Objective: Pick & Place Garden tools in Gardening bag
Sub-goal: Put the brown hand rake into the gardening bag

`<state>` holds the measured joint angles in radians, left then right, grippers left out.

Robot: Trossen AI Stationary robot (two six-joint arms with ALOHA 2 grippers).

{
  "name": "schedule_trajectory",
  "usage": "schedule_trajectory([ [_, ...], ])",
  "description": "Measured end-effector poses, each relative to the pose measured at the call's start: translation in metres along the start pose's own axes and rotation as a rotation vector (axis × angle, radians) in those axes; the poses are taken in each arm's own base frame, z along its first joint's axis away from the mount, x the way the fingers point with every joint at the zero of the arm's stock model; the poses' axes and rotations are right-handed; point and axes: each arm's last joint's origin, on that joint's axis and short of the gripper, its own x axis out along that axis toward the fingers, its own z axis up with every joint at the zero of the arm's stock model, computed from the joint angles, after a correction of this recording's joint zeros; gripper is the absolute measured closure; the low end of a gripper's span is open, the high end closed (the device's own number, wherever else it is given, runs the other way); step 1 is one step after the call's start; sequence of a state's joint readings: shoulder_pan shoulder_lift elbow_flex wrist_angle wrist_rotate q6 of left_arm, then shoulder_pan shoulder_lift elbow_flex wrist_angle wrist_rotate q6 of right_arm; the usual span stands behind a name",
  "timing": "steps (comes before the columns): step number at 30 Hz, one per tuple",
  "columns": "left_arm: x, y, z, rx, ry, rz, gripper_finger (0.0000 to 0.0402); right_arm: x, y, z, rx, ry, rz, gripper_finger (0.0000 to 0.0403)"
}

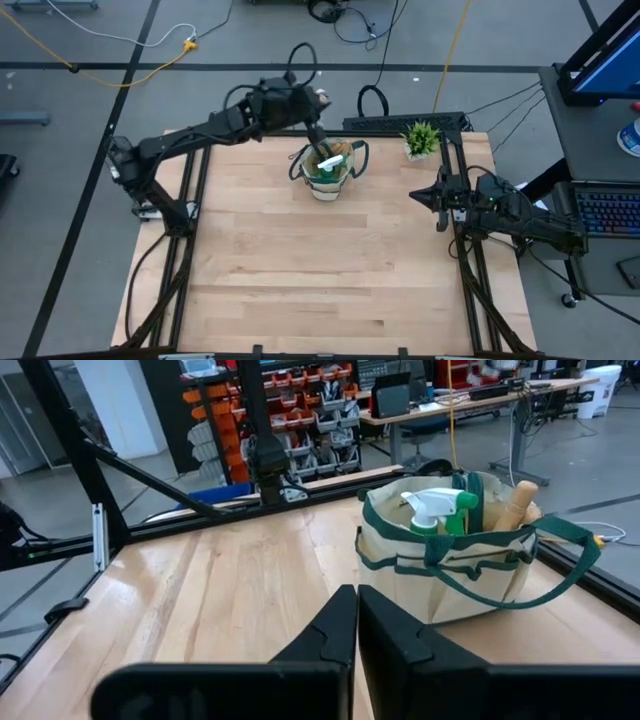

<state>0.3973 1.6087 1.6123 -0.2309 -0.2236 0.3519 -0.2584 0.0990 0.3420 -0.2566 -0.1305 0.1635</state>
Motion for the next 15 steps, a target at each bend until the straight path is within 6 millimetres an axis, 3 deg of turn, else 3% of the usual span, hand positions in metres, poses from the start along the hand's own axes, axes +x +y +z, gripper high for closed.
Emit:
schedule_trajectory([
  [7,0.021,-0.011,-0.019,-0.121,0.084,-0.098,0.0338,0.0,0.0,0.0,0.001,0.005,-0.001,0.0397],
  [15,0.023,-0.022,-0.029,-0.14,0.188,-0.158,0.0338,0.0,0.0,0.0,0.001,0.004,-0.002,0.0397],
])
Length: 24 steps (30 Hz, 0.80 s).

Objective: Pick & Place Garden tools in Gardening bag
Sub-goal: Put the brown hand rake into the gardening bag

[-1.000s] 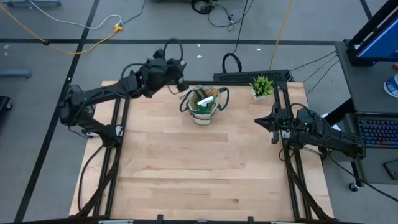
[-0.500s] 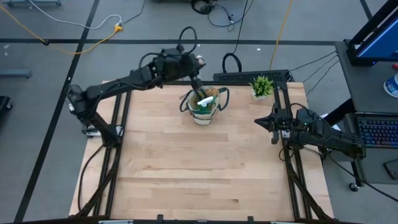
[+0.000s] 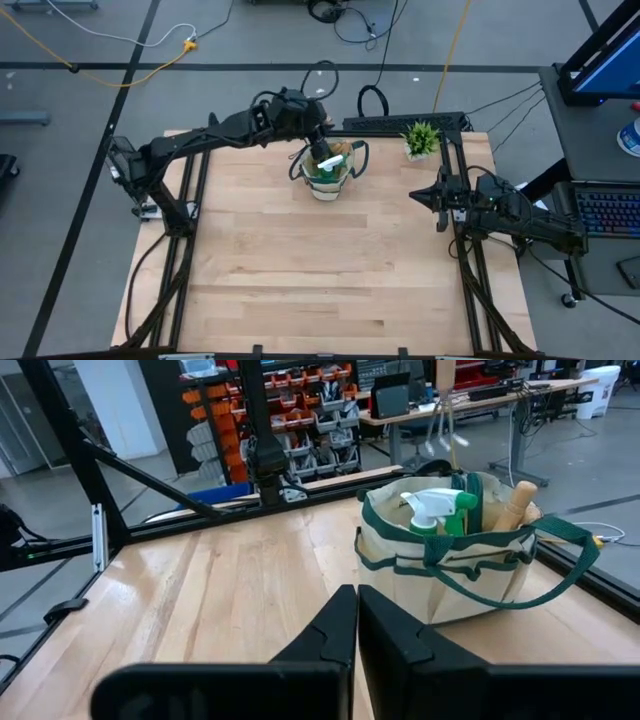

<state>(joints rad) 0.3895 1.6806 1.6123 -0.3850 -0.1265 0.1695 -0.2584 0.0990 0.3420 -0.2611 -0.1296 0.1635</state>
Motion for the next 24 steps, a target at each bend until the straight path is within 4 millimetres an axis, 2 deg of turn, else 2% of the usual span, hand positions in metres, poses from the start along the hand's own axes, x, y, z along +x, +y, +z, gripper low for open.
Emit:
schedule_trajectory([
  [7,0.002,-0.007,-0.008,-0.004,0.07,-0.024,0.0338,0.0,0.0,0.0,0.0,0.0,-0.002,0.0397],
  [13,0.013,-0.014,-0.031,-0.034,0.124,-0.034,0.0338,0.0,0.0,0.0,0.0,0.0,-0.002,0.0397],
  [24,0.023,-0.021,-0.05,-0.053,0.117,-0.064,0.0338,0.0,0.0,0.0,0.0,0.0,-0.001,0.0397],
])
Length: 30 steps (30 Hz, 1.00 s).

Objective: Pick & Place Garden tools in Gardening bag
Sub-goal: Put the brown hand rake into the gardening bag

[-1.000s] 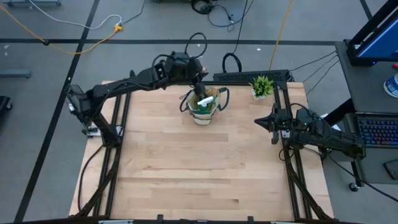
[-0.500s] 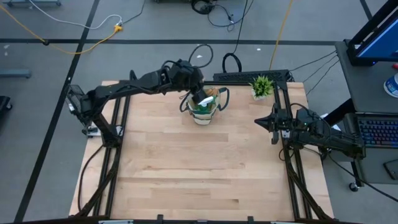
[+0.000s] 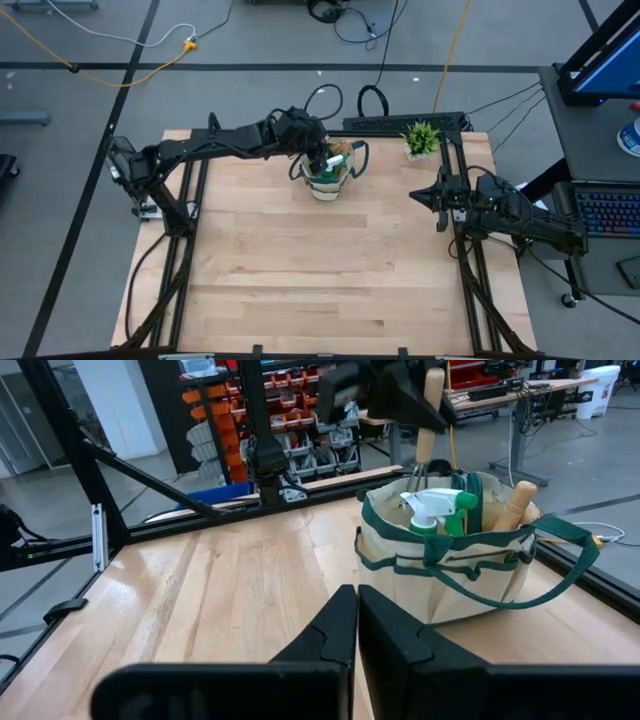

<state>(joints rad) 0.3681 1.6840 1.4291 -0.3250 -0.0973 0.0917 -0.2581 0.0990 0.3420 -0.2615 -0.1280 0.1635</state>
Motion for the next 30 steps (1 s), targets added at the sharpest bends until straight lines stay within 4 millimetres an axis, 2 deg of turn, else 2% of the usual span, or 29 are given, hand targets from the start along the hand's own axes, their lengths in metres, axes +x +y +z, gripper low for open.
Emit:
schedule_trajectory([
  [11,0.019,0.003,-0.036,-0.039,0.003,0.016,0.0338,0.0,0.0,0.0,0.0,0.0,-0.001,0.0397],
  [30,0.032,0.004,-0.067,-0.11,-0.025,0.011,0.0338,0.0,0.0,0.0,0.0,-0.001,-0.001,0.0397],
])
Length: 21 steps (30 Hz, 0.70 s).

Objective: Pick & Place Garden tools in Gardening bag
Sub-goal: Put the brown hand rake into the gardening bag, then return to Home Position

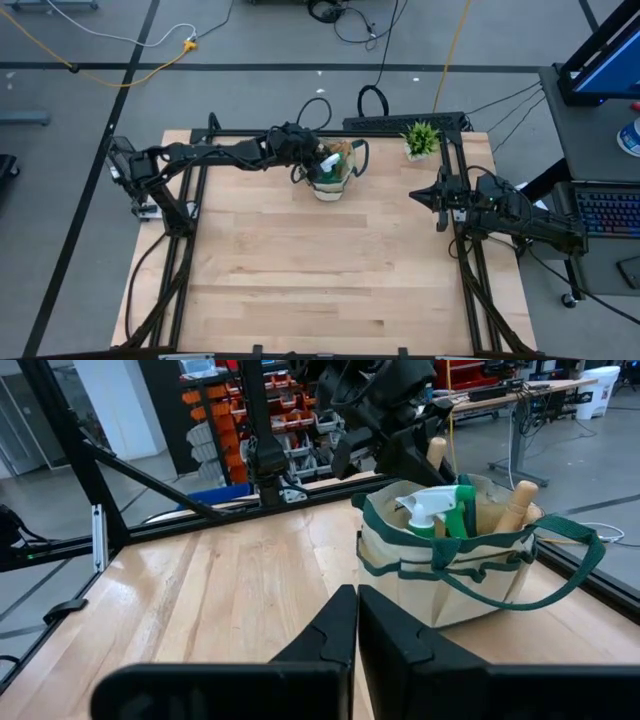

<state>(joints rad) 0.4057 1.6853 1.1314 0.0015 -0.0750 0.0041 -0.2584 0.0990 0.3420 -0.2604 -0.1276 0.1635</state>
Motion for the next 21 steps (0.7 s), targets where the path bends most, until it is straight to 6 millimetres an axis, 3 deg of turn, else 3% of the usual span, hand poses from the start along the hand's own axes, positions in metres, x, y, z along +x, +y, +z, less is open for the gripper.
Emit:
schedule_trajectory([
  [12,0.0012,-0.0003,-0.0071,-0.02,0.018,0.0,0.0335,0.0,0.0,0.0,0.0,0.0,0.0,0.0397],
  [21,0.0012,-0.0001,-0.0071,-0.02,0.018,0.004,0.0255,0.0,0.0,0.0001,0.0,-0.001,0.0,0.0397],
])
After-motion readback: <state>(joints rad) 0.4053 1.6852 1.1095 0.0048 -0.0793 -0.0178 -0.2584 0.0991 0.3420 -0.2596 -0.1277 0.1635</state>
